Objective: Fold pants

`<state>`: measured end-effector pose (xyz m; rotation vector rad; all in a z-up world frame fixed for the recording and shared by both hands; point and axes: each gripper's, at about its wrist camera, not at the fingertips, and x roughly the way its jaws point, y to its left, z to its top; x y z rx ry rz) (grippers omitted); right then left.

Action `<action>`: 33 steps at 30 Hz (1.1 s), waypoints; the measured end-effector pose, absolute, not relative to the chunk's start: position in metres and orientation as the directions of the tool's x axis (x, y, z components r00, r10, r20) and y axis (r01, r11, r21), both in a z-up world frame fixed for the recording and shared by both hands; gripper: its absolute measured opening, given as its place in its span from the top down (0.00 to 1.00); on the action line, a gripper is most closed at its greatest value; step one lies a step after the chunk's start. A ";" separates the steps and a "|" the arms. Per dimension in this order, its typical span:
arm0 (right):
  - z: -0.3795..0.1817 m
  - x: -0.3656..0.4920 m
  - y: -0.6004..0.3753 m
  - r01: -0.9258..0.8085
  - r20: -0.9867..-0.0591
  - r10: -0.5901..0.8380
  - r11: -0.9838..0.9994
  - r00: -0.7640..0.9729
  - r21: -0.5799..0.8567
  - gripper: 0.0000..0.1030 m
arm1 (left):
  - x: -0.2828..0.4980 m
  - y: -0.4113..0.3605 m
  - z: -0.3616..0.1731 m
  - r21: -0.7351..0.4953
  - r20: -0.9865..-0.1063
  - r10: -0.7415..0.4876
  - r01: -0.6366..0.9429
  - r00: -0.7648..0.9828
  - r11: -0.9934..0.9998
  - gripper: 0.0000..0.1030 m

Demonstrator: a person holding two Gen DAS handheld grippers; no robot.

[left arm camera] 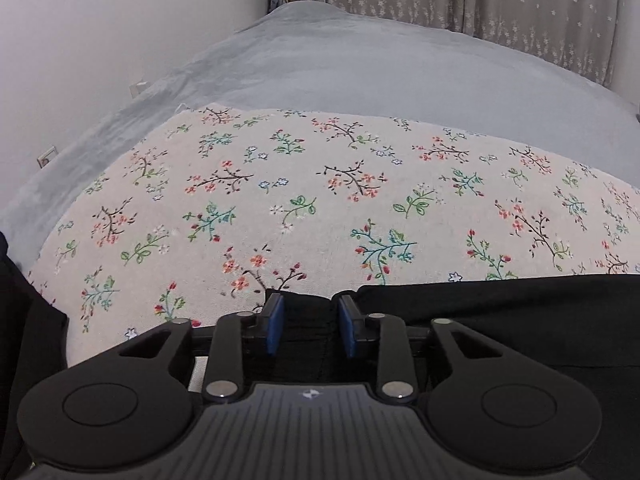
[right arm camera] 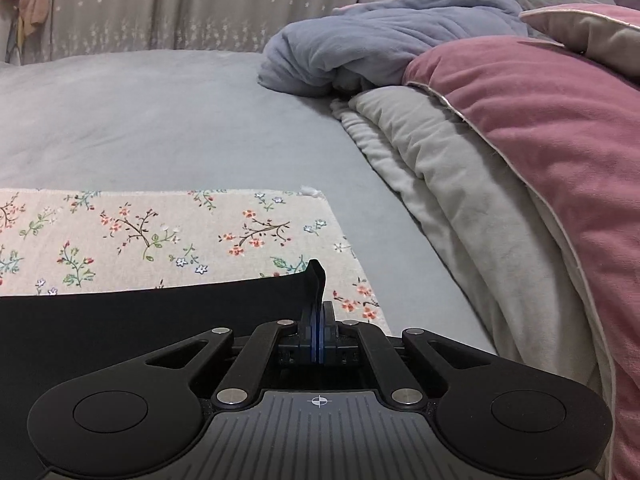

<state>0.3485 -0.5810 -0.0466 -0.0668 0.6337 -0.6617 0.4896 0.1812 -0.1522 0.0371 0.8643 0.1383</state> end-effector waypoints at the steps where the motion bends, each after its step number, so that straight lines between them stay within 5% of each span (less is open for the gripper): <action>1: -0.048 0.348 -0.581 0.553 -0.527 -0.594 0.793 0.608 -0.256 1.00 | 0.489 0.182 -0.153 0.097 -0.756 0.144 -0.109 0.639 0.989 0.34; 3: -0.051 0.347 -0.577 0.555 -0.522 -0.601 0.789 0.605 -0.264 1.00 | 0.489 0.179 -0.158 0.158 -0.744 0.195 -0.115 0.640 0.981 0.14; 5: -0.055 0.346 -0.575 0.557 -0.523 -0.604 0.786 0.601 -0.268 1.00 | 0.488 0.176 -0.164 0.211 -0.722 0.223 -0.098 0.655 0.973 0.13; 8: -0.063 0.346 -0.574 0.560 -0.531 -0.608 0.782 0.590 -0.273 1.00 | 0.488 0.171 -0.170 0.218 -0.712 0.219 -0.086 0.667 0.972 0.23; 10: -0.065 0.347 -0.574 0.561 -0.532 -0.610 0.780 0.587 -0.276 1.00 | 0.488 0.167 -0.170 0.218 -0.706 0.209 -0.073 0.677 0.973 0.41; 21: -0.068 0.351 -0.572 0.576 -0.529 -0.624 0.768 0.575 -0.280 1.00 | 0.489 0.153 -0.174 0.312 -0.664 0.271 -0.071 0.697 0.947 0.54; 33: -0.064 0.347 -0.573 0.588 -0.519 -0.625 0.766 0.583 -0.260 1.00 | 0.484 0.146 -0.170 0.347 -0.656 0.287 -0.059 0.699 0.936 0.57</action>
